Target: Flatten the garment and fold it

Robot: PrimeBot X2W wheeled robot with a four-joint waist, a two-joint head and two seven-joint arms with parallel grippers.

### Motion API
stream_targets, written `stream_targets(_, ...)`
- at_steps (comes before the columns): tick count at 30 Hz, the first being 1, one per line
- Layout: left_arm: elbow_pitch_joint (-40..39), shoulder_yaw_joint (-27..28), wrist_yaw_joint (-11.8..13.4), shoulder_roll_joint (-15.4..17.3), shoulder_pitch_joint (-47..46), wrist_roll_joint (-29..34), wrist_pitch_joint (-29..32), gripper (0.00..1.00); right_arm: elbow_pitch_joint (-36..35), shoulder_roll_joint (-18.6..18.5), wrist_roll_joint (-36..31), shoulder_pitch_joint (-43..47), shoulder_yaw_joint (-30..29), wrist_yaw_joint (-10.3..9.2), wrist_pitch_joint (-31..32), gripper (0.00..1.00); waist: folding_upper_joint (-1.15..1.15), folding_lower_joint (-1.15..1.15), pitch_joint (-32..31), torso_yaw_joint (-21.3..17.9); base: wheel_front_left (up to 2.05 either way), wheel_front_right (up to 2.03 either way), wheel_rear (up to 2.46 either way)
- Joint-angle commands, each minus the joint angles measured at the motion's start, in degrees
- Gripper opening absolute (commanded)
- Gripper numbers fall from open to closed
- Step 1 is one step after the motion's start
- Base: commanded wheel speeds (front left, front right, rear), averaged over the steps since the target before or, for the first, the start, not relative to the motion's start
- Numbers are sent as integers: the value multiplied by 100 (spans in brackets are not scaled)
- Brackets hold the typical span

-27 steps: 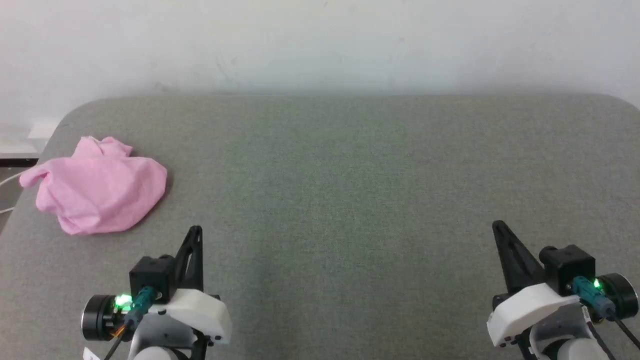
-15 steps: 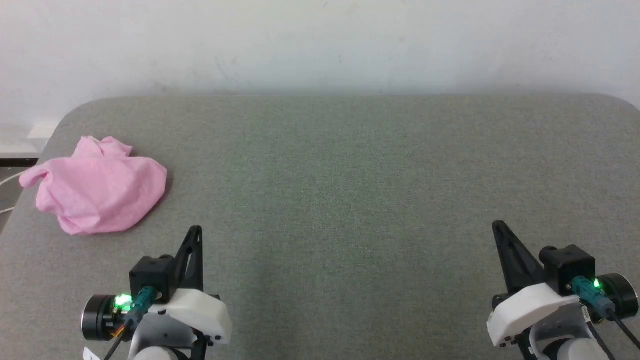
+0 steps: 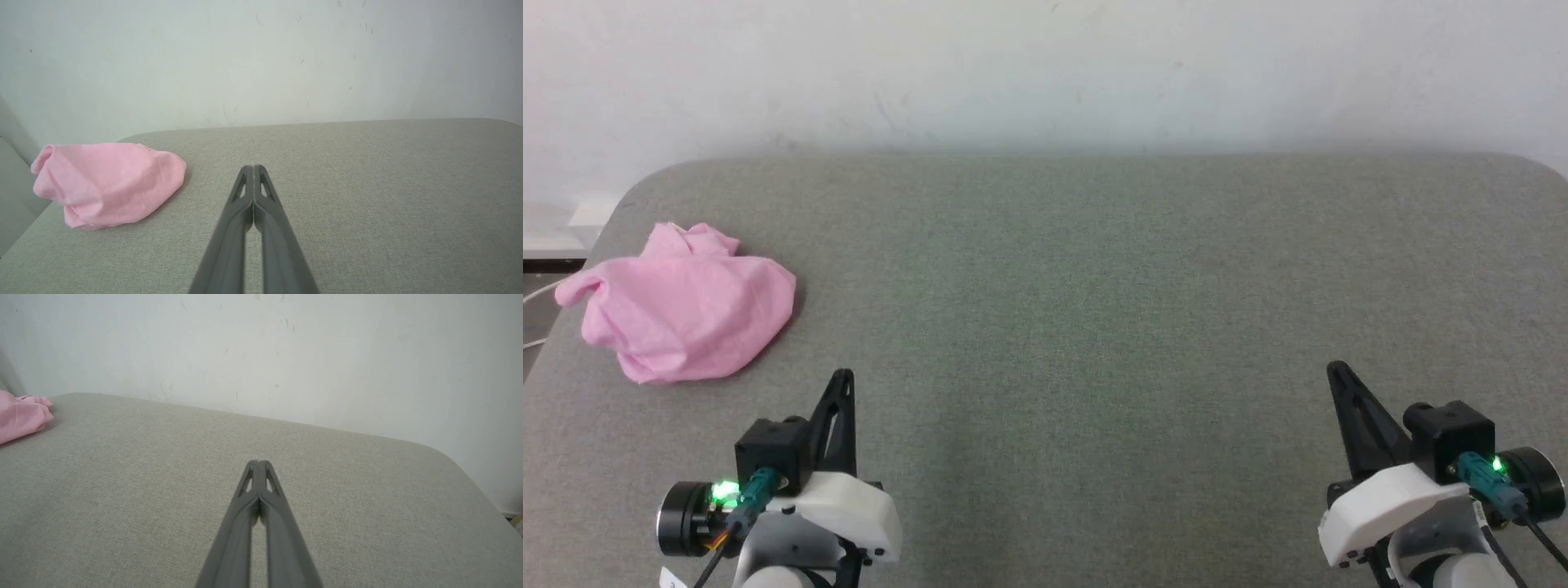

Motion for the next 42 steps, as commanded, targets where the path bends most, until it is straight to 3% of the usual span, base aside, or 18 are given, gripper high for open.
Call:
stream_targets(1, 1, -4, 1, 0, 0, -1, -2, 0, 1, 0, 2, 1, -1, 0, 0, 0, 0, 0, 0, 0, 0, 0, 0)
stream_targets(2, 2, -6, 1, 0, -1, -1, -1, 100, 4, 0, 2, 2, -2, 0, 0, 100, 0, 0, 0, 0, 0, 0, 0)
stream_targets(18, 197, -156, 127, 4, -108, -122, -192, 100, 63, 3, 38, -26, -51, -2, -140, 100, 0, 0, 6, 181, 0, 0, 0)
stream_targets(42, 333, -204, 317, 46, -189, -275, -469, 100, 172, 6, 138, -75, -50, -4, -328, 100, 0, 0, 35, 988, 0, 0, 0)
